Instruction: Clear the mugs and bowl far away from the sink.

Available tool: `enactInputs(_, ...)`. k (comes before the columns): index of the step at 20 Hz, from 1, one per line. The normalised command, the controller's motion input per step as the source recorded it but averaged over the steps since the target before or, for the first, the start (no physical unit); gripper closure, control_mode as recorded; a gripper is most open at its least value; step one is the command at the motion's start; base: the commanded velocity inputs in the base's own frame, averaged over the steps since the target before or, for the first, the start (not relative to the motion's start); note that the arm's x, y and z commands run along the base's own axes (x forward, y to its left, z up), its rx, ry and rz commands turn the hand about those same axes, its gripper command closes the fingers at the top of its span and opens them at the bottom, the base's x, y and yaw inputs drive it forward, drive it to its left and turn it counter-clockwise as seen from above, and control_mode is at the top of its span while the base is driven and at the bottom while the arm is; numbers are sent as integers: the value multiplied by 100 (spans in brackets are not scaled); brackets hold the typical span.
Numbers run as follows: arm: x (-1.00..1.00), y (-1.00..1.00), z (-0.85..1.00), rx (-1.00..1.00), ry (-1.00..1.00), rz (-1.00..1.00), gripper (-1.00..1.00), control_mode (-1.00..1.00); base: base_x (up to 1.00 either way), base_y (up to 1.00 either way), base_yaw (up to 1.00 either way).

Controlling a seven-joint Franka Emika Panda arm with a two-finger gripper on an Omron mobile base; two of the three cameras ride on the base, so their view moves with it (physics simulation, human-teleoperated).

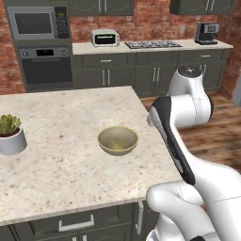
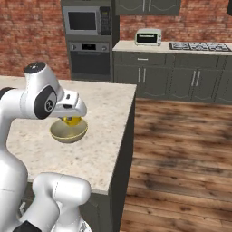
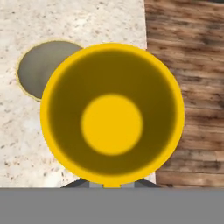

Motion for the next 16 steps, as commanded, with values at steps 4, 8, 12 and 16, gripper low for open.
enactInputs(4, 4, -9, -39, 0, 7, 18, 100, -100, 0, 0, 0)
enactInputs(8, -7, -6, -56, 0, 19, 23, 100, -100, 0, 0, 0)
enactInputs(12, -35, -2, -56, 0, 15, 21, 100, -100, 0, 0, 0)
enactInputs(16, -18, -22, -76, -3, 7, 16, 100, -100, 0, 0, 0)
